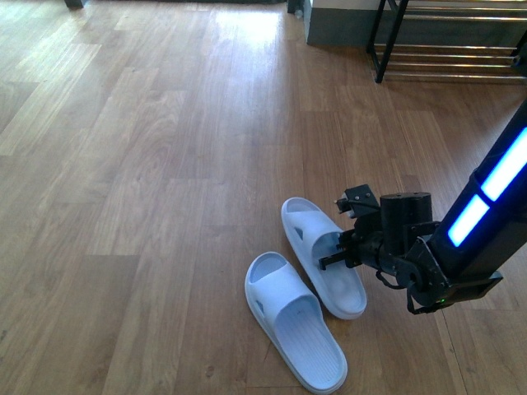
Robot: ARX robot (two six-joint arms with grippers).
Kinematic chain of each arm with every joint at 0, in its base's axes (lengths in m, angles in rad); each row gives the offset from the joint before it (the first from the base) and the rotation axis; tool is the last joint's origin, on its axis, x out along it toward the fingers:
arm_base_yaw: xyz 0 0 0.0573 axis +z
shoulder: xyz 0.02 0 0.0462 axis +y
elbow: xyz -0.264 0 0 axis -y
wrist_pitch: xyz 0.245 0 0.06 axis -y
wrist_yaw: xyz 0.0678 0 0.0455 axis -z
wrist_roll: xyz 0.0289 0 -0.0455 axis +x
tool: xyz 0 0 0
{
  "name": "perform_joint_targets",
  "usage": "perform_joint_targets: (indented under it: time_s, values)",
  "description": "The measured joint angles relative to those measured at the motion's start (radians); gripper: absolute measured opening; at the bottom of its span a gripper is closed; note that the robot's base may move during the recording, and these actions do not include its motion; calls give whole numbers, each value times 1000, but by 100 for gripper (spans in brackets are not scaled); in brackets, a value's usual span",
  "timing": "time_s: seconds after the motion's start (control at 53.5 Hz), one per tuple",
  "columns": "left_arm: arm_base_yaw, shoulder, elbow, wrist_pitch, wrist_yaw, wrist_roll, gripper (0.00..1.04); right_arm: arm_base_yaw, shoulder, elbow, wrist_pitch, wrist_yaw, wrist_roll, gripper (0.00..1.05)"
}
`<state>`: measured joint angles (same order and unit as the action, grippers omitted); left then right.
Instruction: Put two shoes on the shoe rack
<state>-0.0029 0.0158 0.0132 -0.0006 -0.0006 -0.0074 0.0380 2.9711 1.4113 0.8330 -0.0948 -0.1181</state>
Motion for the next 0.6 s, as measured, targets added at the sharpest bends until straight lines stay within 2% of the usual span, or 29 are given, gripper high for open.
perform_joint_targets:
  time_s: [0.243, 0.598]
  values:
    - [0, 0, 0, 0, 0, 0, 95, -13, -222, -238, 65, 80, 47, 1]
    - [0, 0, 0, 0, 0, 0, 95, -52, -733, -662, 12, 73, 80, 1]
